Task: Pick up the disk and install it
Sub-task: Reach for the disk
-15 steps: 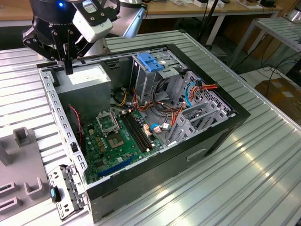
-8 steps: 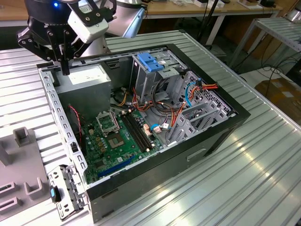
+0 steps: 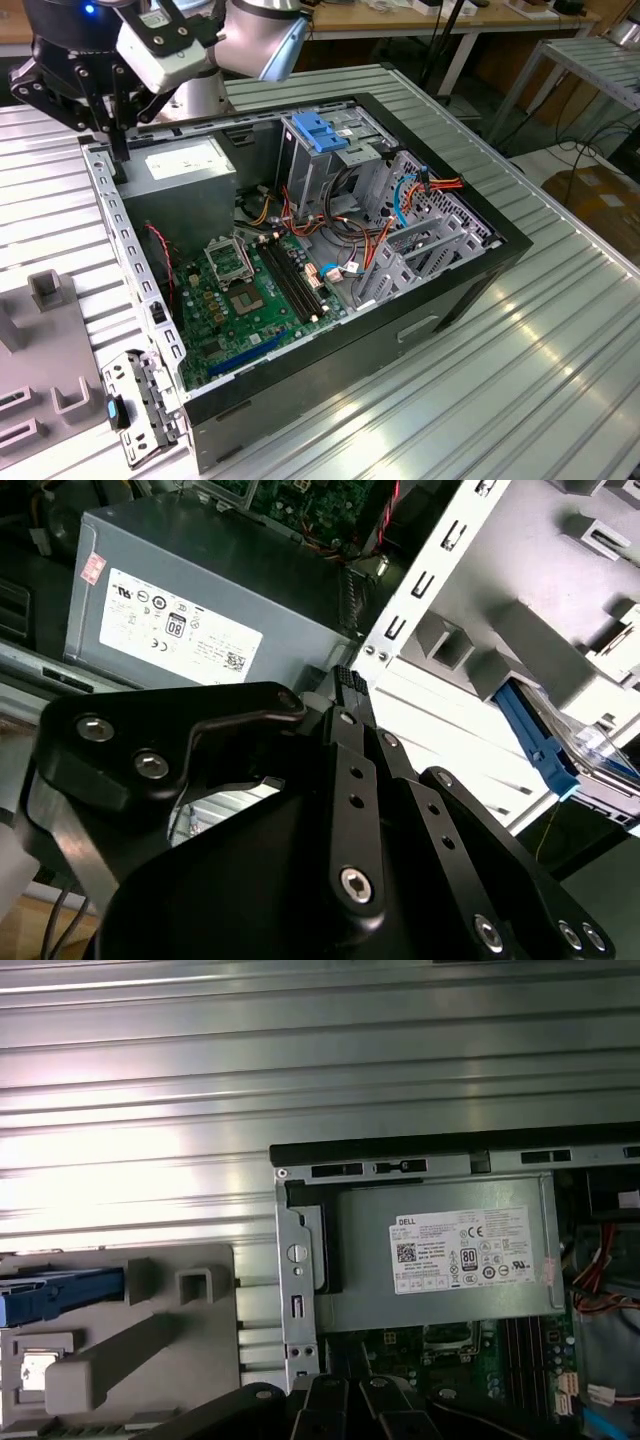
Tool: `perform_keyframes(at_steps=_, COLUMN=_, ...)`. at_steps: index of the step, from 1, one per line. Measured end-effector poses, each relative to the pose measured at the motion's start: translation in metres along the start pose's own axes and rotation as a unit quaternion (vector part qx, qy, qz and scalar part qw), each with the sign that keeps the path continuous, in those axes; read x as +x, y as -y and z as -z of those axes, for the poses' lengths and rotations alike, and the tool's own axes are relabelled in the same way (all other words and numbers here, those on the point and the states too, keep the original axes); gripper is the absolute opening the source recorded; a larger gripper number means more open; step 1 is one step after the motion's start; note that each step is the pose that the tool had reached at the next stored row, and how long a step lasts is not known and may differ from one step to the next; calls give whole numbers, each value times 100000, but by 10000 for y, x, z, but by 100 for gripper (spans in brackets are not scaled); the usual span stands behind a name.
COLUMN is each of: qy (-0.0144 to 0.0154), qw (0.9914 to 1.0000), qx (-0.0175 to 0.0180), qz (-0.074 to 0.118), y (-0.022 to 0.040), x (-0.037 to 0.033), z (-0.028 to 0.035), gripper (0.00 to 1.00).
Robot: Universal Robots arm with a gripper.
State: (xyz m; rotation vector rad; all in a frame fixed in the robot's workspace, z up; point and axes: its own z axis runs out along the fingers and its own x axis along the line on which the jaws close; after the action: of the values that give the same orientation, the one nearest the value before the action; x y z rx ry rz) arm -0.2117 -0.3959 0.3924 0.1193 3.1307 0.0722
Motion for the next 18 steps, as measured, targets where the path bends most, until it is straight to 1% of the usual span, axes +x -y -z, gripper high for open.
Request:
perform_keyframes(at_steps=4, qy=1, qw=100000, qx=-5, qz=-3, y=-3, x=120, z=0, gripper=11)
perform_keyframes(at_steps=5, qy=3, qw=100000, qx=-7, qz=-2, y=-1, x=159, z=0, gripper=11)
perform_keyframes(at_steps=9, qy=2, qw=100000, qx=-9, qz=5, y=2, x=236, z=0, gripper=11)
perform_keyframes(at_steps=11, qy=1, qw=100000, qx=-3, qz=-4, y=6, x=286, z=1, gripper=11)
perform_keyframes(at_steps=18, qy=0, qw=100000, qx=-5, qz=0, y=6, x=295, z=1, gripper=11)
